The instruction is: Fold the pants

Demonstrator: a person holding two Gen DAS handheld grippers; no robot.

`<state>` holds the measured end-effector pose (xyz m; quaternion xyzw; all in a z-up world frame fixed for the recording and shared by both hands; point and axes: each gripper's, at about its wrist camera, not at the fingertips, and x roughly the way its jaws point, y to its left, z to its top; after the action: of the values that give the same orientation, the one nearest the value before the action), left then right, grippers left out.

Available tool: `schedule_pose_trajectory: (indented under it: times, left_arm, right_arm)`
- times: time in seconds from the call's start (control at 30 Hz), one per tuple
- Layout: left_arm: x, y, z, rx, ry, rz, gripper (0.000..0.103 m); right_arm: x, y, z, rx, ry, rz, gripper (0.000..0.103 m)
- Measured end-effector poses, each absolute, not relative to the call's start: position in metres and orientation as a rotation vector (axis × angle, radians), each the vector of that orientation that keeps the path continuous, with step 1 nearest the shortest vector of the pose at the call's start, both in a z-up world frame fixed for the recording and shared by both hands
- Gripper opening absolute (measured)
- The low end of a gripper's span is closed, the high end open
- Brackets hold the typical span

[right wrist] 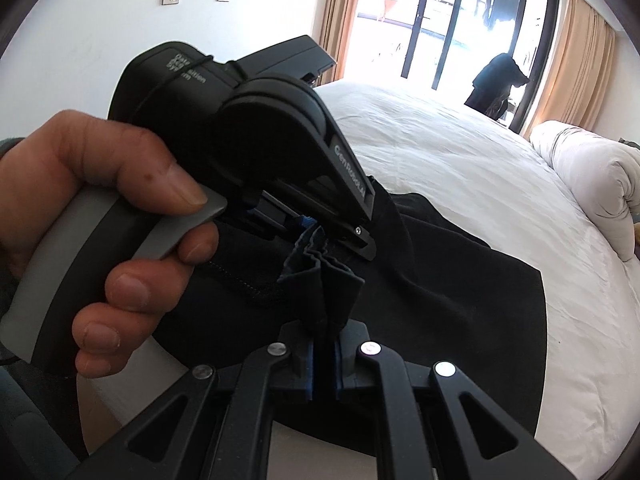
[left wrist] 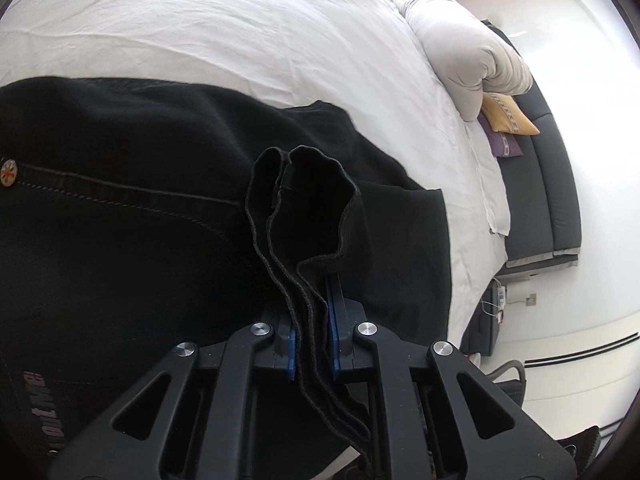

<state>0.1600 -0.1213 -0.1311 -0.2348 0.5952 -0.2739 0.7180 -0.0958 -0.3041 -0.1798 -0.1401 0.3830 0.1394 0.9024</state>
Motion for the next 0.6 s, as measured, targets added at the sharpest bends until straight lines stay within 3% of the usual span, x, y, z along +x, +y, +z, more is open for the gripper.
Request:
schedule_pose_trajectory:
  times: [0.17,0.2,0.23,0.27,0.33,0.5,0.6]
  left_arm:
    - [0.159,-0.113,-0.135,-0.524,1.320,-0.592,0.012]
    - [0.158,-0.108,-0.128,-0.496,1.306,-0.574,0.015]
    - [0.158,-0.102,-0.120,-0.456,1.284,-0.539,0.022]
    - [0.158,-0.096,-0.114,-0.439,1.265,-0.510,0.034]
    - [0.161,-0.078,-0.093,-0.435,1.196,-0.438,0.056]
    - [0.160,-0.111,-0.048,-0.358,1.082,-0.552,0.058]
    - [0.155,-0.160,-0.053,-0.297,1.088,-0.674,0.058]
  right_arm:
    - [-0.092,-0.301,-0.206,-0.268,0.931,0.351,0.026]
    - [-0.096,-0.306,-0.204,-0.219,0.942,0.385,0.037]
    - [-0.099,-0.314,-0.199,-0.161,0.945,0.425,0.048]
    - [-0.102,-0.323,-0.193,-0.109,0.943,0.452,0.052]
    - [-0.104,-0.351,-0.178,0.009,0.927,0.487,0.053]
    - [-0.073,-0.463,-0.152,0.325,0.865,0.369,0.053]
    - [-0.037,-0.526,-0.163,0.537,0.877,0.372,0.053]
